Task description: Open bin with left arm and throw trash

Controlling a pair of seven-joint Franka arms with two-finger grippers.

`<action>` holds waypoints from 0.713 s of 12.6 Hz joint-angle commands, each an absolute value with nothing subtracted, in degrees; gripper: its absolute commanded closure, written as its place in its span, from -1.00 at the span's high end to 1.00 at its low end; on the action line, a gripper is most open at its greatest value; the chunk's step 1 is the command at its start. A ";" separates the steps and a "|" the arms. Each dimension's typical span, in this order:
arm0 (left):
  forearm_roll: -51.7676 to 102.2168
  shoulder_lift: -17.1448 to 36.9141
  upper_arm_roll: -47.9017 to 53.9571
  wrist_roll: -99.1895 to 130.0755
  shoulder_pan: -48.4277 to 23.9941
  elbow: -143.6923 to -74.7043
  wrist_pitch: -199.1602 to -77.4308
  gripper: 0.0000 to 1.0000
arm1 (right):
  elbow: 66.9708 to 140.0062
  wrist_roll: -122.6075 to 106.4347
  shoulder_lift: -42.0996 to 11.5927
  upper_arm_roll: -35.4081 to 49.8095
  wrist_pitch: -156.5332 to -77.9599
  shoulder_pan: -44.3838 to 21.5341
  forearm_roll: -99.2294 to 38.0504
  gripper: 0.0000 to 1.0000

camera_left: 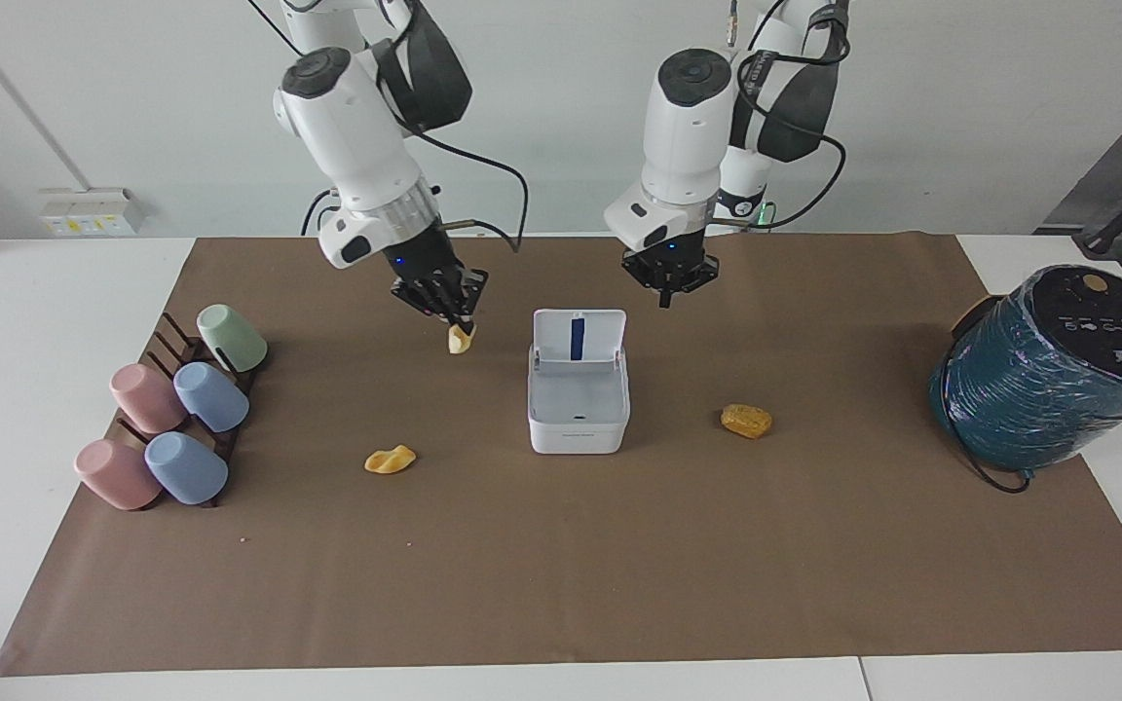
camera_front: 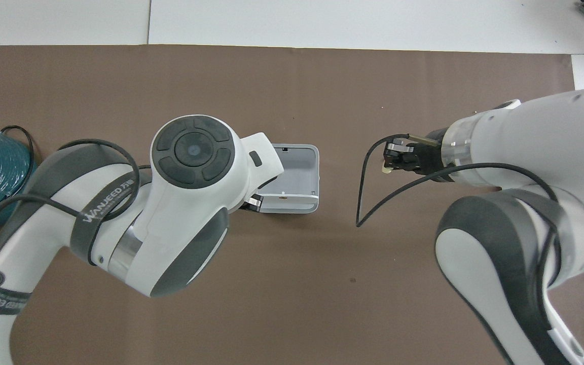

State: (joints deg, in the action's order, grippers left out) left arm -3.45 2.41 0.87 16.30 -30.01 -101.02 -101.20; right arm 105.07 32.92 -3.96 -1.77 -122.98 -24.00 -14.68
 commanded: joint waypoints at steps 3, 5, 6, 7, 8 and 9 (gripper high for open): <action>-4.48 -0.35 1.23 16.35 -21.37 -106.77 -111.57 0.45 | 103.97 36.21 -12.64 -1.58 -130.86 -29.35 -18.95 -1.00; -4.48 -0.35 1.23 16.43 -18.56 -110.02 -119.15 1.00 | 103.80 36.21 -14.14 -1.58 -133.14 -30.84 -25.20 -1.00; -4.48 0.08 1.23 16.44 -17.76 -110.82 -120.83 1.00 | 103.62 36.21 -15.19 -1.58 -133.94 -31.11 -25.40 -1.00; -4.48 0.78 1.23 16.35 -16.97 -111.96 -123.11 1.00 | 103.62 36.21 -15.99 -1.50 -135.16 -31.55 -25.49 -1.00; -4.48 2.62 1.23 16.78 -16.18 -113.19 -126.70 1.00 | 103.62 36.21 -16.69 -1.41 -135.87 -31.81 -25.49 -0.89; -4.48 3.42 1.23 16.96 -15.91 -114.94 -129.96 1.00 | 103.62 36.12 -16.79 -1.32 -136.05 -31.99 -25.49 -0.12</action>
